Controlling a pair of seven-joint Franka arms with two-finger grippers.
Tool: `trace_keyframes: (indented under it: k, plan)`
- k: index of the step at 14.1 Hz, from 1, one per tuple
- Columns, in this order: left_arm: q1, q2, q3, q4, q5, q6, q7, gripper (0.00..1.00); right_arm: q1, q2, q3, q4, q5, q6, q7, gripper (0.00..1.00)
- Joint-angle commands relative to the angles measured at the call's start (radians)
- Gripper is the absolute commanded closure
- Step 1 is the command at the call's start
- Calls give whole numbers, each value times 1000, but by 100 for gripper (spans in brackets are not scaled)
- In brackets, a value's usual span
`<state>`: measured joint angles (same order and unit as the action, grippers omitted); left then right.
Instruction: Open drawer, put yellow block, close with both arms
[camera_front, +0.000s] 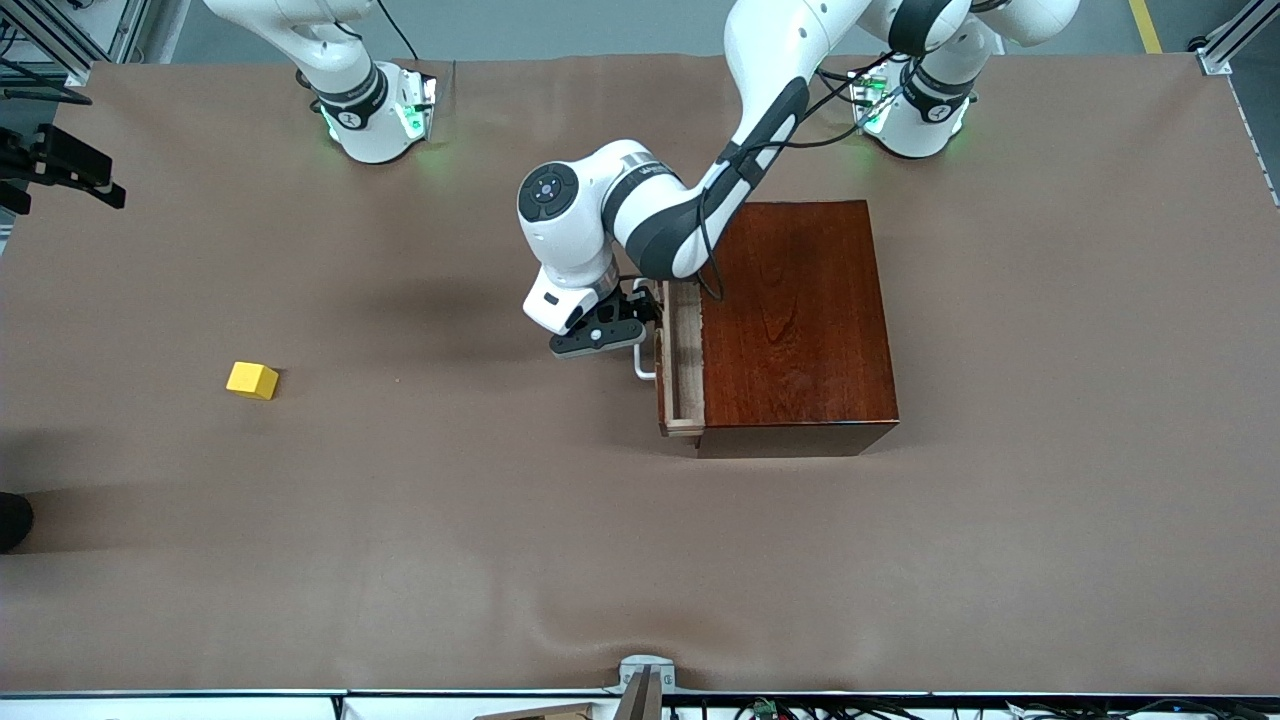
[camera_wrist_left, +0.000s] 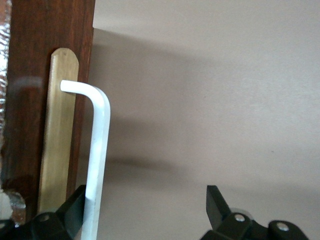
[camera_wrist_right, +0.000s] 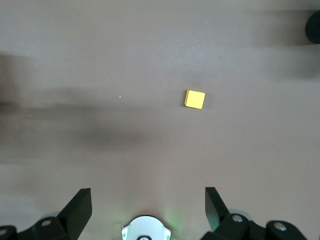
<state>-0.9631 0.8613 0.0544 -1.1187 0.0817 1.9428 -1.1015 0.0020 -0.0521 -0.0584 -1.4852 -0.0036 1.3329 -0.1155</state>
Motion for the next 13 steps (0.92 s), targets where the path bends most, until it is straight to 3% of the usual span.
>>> trace_keyframes:
  k: [1, 13]
  plan:
    - [-13, 48, -8, 77, -31, 105, -23, 0, -11, 0, 5, 11, 8, -4, -6, 0]
    - [-13, 53, -8, 108, -62, 159, -28, 0, -11, 0, 5, 10, 10, -4, -6, 0]
